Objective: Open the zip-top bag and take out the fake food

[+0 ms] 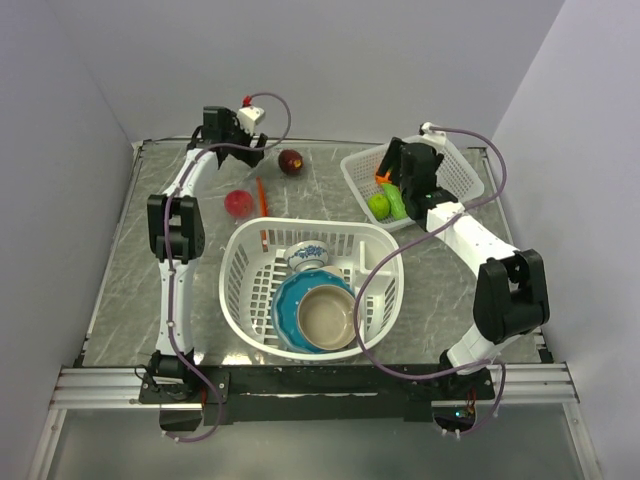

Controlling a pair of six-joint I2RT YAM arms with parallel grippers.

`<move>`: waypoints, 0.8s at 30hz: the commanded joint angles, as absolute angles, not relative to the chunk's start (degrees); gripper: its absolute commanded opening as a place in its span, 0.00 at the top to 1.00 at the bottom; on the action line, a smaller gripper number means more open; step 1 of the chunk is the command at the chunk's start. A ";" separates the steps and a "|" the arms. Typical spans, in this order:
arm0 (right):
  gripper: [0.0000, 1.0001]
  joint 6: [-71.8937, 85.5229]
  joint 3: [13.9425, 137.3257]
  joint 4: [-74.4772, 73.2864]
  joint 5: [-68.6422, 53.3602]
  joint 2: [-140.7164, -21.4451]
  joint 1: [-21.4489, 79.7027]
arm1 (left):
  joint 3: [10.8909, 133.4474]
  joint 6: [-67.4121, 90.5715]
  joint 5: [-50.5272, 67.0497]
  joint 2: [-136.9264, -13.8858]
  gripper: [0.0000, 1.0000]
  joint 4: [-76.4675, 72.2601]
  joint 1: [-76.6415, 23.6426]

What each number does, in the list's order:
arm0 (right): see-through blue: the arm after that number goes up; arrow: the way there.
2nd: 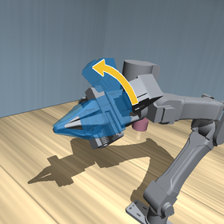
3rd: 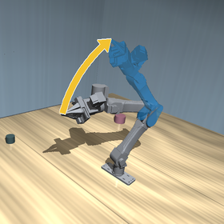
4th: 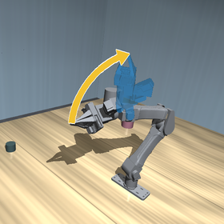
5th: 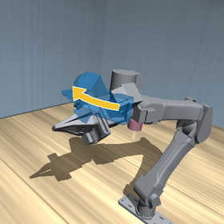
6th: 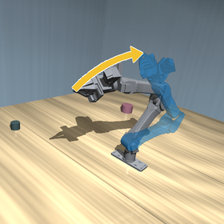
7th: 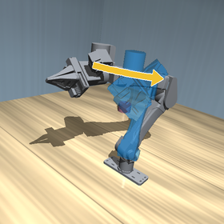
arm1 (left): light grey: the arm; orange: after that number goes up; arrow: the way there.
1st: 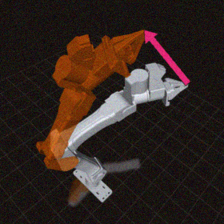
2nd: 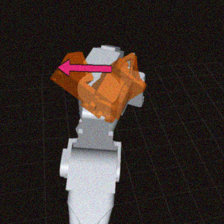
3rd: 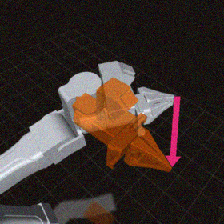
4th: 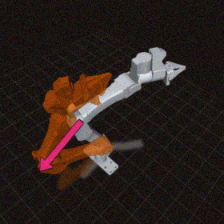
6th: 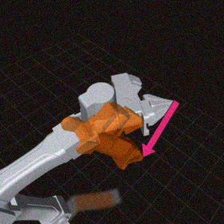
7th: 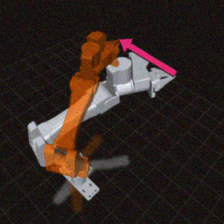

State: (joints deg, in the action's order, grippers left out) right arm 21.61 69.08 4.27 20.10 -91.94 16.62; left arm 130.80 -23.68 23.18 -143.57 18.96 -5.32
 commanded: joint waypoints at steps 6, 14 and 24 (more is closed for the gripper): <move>0.00 20.65 72.93 5.55 26.27 -94.11 16.00 | 129.48 -15.65 37.23 -140.81 0.02 2.75 -6.15; 0.00 21.53 74.80 5.35 27.43 -96.24 16.08 | 136.31 -1.07 46.85 -144.14 0.03 -2.37 -9.66; 0.00 14.33 109.81 -2.67 10.47 -120.44 21.71 | 127.90 9.40 40.60 -137.75 0.02 -4.22 -14.33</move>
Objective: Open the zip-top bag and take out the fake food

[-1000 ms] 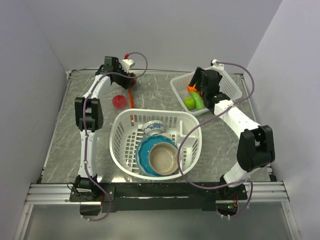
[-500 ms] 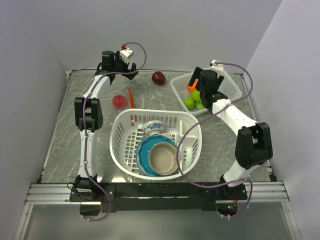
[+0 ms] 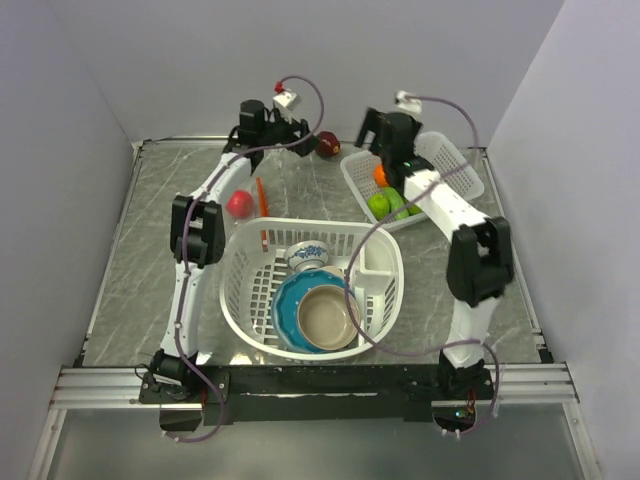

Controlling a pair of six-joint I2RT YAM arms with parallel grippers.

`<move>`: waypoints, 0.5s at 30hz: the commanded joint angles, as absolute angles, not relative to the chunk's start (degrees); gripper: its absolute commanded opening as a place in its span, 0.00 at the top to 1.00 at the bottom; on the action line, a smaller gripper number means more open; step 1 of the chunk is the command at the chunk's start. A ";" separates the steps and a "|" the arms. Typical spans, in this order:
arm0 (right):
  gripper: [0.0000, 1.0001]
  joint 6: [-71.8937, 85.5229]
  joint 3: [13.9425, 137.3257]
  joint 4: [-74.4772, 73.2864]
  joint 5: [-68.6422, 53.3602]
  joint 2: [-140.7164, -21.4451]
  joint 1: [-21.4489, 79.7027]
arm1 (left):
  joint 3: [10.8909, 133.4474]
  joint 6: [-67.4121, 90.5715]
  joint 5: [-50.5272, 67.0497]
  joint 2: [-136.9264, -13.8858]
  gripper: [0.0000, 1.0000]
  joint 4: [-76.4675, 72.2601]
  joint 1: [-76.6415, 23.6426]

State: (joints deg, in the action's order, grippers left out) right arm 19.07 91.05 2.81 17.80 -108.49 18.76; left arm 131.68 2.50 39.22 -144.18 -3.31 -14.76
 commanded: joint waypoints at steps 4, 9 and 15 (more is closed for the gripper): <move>0.00 14.15 135.65 -13.43 2.65 -135.76 21.89 | 122.78 11.87 43.06 -132.37 0.08 1.99 -7.57; 0.00 16.26 136.44 -8.65 -1.04 -138.00 21.97 | 114.72 6.51 43.33 -122.64 0.08 10.89 2.70; 0.00 16.26 144.65 -17.11 -2.64 -143.08 22.06 | 104.77 3.52 43.34 -116.37 0.07 12.12 6.15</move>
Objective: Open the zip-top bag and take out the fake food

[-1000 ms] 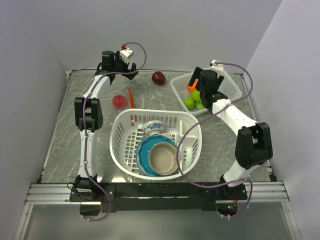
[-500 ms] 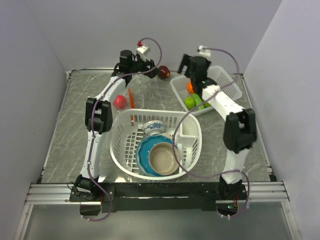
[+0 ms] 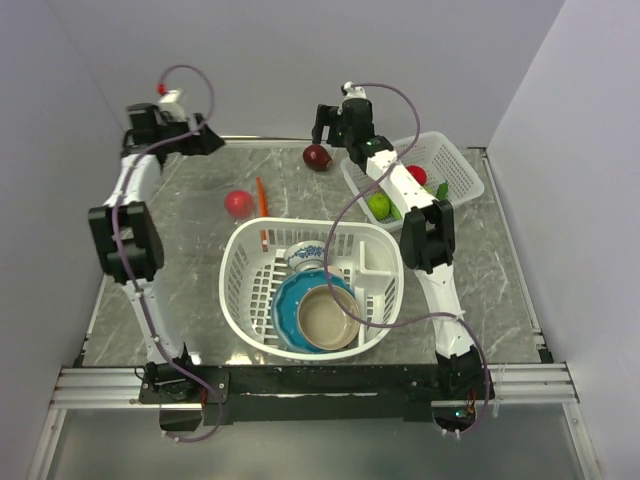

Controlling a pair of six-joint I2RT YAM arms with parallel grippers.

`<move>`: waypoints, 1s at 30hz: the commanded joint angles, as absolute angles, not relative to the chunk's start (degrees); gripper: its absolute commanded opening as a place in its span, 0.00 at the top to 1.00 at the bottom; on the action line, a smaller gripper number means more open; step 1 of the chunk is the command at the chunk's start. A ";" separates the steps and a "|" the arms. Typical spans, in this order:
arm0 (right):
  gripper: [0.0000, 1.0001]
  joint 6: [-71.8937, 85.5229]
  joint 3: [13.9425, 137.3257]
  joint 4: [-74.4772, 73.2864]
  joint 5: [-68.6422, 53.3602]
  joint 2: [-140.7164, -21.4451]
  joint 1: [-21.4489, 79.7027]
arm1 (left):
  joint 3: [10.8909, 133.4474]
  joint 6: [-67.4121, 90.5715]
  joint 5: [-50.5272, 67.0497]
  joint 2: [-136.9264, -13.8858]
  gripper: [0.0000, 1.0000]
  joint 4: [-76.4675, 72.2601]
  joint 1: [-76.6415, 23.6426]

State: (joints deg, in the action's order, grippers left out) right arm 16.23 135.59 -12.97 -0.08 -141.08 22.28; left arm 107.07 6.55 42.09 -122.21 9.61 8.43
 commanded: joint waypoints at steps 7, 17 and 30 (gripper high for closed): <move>0.00 17.13 143.70 -20.74 -4.12 -144.05 21.88 | 107.04 5.62 39.55 -117.50 0.01 18.19 6.15; 0.00 32.24 139.92 -12.31 -8.35 -144.14 20.66 | 124.73 15.00 53.40 -137.28 0.03 0.86 -1.84; 0.00 46.56 117.13 15.76 -14.75 -135.29 18.46 | 127.96 25.94 46.76 -148.44 0.03 -27.25 -10.10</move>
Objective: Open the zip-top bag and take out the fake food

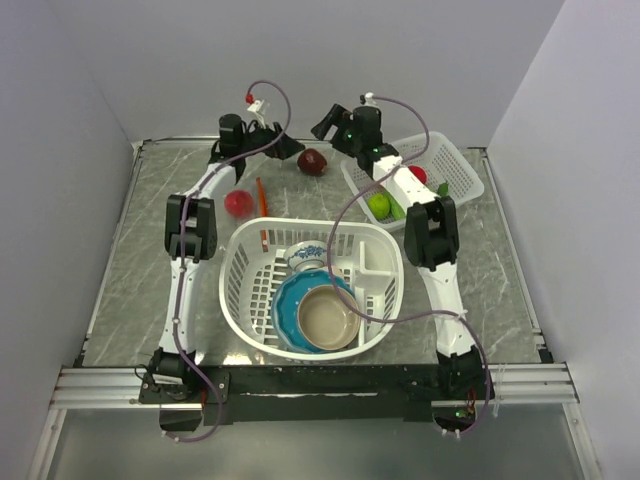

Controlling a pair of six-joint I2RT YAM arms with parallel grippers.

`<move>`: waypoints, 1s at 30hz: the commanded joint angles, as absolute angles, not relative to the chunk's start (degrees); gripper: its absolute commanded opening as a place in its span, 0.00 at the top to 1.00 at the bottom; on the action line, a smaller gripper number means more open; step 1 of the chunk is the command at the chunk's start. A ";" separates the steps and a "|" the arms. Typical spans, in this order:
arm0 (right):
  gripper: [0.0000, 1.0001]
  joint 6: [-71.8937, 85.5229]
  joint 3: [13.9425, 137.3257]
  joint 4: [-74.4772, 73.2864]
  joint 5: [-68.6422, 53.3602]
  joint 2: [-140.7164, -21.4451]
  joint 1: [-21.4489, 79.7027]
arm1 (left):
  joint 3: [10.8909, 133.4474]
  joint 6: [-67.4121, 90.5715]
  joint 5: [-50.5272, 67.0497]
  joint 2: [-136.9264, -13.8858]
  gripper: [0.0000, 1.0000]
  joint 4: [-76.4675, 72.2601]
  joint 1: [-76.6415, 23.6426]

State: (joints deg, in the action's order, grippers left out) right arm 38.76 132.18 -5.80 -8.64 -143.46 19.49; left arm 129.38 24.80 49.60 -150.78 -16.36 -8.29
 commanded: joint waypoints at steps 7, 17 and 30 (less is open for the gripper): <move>0.00 48.60 96.81 33.55 -22.67 -123.16 18.11 | 134.91 22.86 34.30 -152.75 0.03 -26.10 -13.01; 0.00 46.77 85.43 50.01 -26.37 -111.10 17.14 | 140.45 13.37 27.25 -157.24 0.03 -18.99 -17.05; 0.00 41.57 78.49 50.89 -25.40 -97.83 16.79 | 141.33 8.26 27.07 -158.64 0.03 -11.25 -19.25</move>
